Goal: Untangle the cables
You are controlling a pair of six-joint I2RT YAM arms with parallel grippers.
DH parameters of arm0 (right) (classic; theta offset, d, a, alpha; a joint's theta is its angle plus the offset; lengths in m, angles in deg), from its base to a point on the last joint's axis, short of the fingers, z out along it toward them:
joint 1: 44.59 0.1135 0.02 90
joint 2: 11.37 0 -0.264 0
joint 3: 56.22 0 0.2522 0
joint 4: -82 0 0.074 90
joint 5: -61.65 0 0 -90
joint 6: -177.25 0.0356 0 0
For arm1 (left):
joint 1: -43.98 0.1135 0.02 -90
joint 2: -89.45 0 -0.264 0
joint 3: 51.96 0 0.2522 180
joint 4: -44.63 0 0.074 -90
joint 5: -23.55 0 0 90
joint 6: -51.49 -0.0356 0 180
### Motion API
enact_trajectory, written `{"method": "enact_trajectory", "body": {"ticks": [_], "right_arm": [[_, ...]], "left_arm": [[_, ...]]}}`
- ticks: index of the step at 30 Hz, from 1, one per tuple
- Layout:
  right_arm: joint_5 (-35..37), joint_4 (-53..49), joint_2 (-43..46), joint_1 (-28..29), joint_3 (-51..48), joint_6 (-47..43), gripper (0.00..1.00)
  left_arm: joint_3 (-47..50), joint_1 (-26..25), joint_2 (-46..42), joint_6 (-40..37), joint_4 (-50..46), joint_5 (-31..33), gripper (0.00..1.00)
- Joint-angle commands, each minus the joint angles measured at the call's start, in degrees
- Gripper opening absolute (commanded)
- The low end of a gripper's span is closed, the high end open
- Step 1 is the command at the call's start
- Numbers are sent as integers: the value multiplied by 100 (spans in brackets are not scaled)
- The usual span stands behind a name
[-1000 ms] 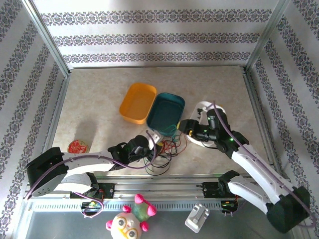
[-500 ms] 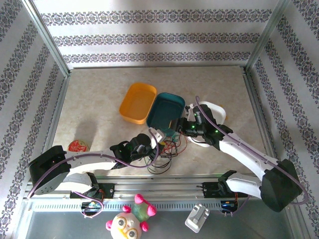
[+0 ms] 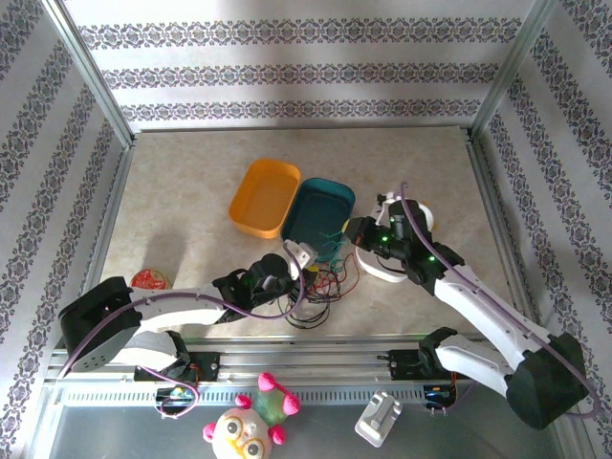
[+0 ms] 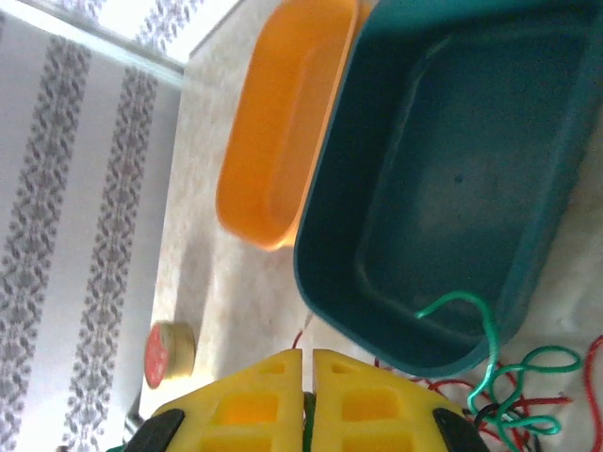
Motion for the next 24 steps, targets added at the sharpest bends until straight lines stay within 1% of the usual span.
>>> {"method": "enact_trajectory", "body": {"ticks": [1,3,7,10,13,14,16,17,18,21,24], "right_arm": [[410,-204,275,-276,-86,60,0],[417,-309,405,-443,-78,54,0],[436,-492,637,-756,-79,33,0],[403,-620,821,-1114,-70,16,0],[486,-1009,898,-1561,31,-59,0],[616,-1241,889,-1712,99,-109,0],[897,-1655,808,-1968,214,-260,0],[1002,-1827,719,-2084,263,-324,0],[1050,-1933,593,-2202,303,-384,0],[1058,-2175,68,-2403,433,-577,0],[1029,-2180,-536,-2426,598,-769,0]], "left_arm": [[206,177,167,138,104,150,9],[252,231,258,155,180,160,8],[279,286,438,188,264,238,0],[305,311,499,242,340,313,0],[290,312,493,287,412,429,0],[263,312,492,295,408,495,2],[184,308,472,321,350,684,10],[136,312,471,343,318,809,16],[108,312,471,385,302,926,21],[45,312,430,439,328,1017,31],[-1,312,321,492,300,1016,37]]}}
